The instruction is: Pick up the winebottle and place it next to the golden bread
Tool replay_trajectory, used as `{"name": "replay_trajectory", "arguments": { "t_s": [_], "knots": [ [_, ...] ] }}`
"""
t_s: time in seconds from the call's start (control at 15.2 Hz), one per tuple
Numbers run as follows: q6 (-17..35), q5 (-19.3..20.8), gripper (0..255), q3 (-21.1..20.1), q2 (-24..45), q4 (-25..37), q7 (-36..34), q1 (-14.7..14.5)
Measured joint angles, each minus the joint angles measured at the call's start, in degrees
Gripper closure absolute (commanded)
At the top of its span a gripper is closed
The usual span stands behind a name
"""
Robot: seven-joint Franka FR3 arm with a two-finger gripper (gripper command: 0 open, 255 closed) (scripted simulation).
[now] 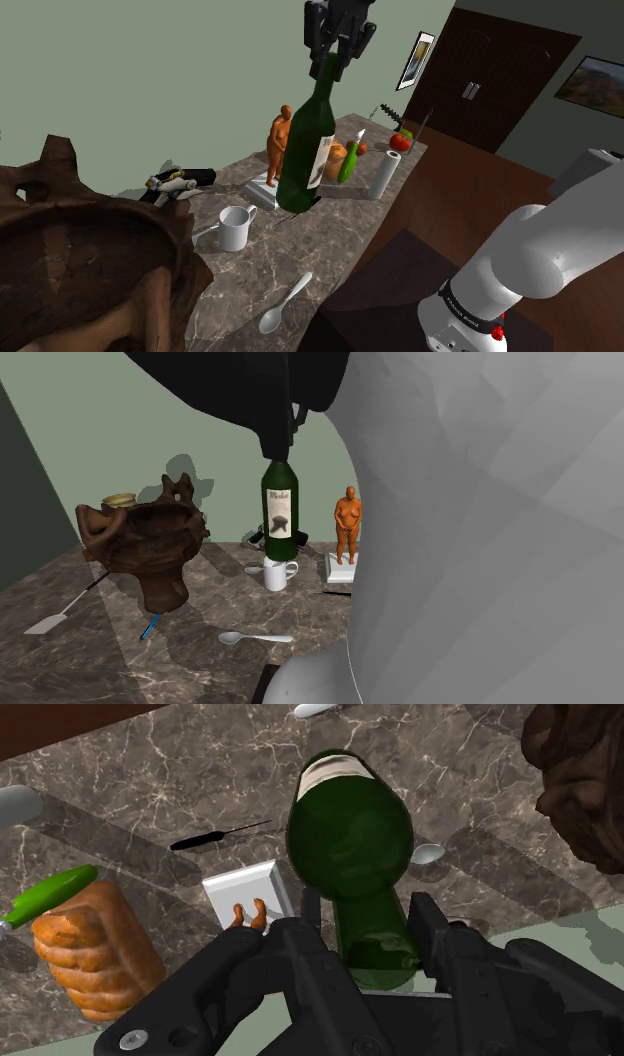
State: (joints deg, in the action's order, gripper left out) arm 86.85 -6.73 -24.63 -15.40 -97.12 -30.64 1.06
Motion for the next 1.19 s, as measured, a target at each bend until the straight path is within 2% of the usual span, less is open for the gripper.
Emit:
{"name": "replay_trajectory", "arguments": {
  "t_s": [0.46, 1.19],
  "knots": [
    [0.73, 1.19, 255, 6.65, 0.65, -0.89, 10.1, 3.44],
    [-0.23, 3.54, 255, 14.84, 7.58, 6.11, 23.54, 8.9]
  ]
}}
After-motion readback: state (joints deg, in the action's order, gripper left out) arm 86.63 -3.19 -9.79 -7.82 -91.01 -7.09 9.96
